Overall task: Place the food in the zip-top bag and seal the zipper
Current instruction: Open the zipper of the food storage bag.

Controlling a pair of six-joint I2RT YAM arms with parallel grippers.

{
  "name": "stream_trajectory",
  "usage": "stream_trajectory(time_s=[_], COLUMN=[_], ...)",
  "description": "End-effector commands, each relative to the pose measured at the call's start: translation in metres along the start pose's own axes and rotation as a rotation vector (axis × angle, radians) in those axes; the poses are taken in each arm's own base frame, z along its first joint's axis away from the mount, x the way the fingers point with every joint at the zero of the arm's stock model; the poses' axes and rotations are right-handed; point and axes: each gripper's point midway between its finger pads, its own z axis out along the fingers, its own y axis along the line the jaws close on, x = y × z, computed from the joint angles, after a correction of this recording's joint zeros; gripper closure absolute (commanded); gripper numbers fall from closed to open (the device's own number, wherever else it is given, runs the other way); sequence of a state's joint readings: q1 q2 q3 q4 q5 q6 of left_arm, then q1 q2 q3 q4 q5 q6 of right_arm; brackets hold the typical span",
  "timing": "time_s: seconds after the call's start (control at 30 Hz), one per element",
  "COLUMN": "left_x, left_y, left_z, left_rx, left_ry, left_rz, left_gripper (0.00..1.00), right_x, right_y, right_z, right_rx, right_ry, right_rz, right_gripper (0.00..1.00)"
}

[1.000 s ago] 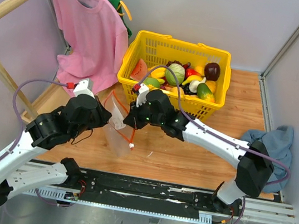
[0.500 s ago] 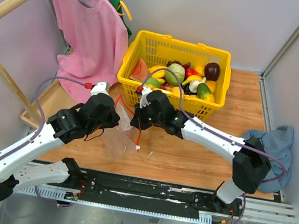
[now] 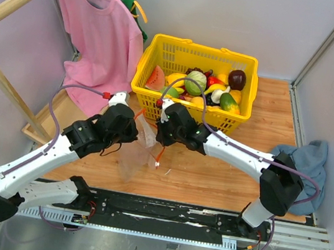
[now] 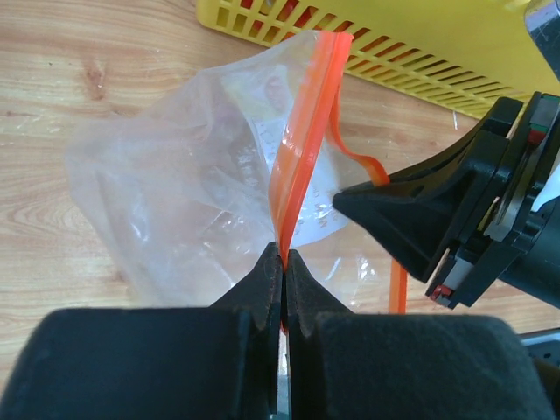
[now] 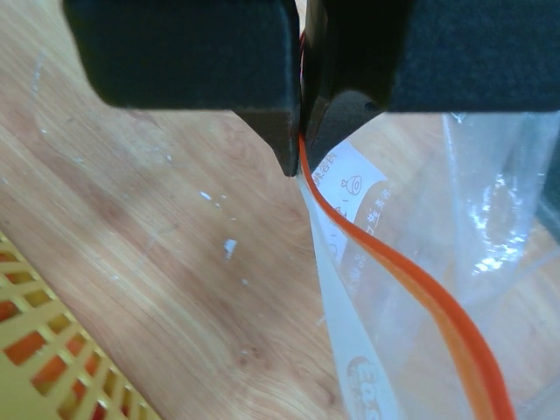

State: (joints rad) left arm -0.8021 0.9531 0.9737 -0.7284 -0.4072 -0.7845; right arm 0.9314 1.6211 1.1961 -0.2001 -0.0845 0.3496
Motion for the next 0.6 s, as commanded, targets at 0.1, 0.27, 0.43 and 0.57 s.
stream_trajectory(time_s=[0.1,0.27,0.43,0.57], left_x=[-0.006,-0.016,-0.022,-0.029], left_y=[-0.001,-0.002,-0.017,-0.021], left_z=[0.007,0.002,-0.009,-0.023], left_rx=[-0.011,-0.002,0.072,0.107], left_ry=[-0.005,-0.01,0.0,-0.002], left_rz=[0.049,0.057,0.075,0.094], left_gripper=[1.0,1.0,1.0,0.99], right_x=[0.015,0.016,0.012,0.017], right_y=[-0.052,-0.064,-0.051,-0.064], right_z=[-0.013,-0.018,-0.018,-0.019], right_rx=[0.183,0.231,0.159,0.216], right_ry=[0.042,0.044,0.035,0.048], right_rz=[-0.036,-0.048,-0.057,-0.089], right_gripper=[0.99,0.99,0.99,0.99])
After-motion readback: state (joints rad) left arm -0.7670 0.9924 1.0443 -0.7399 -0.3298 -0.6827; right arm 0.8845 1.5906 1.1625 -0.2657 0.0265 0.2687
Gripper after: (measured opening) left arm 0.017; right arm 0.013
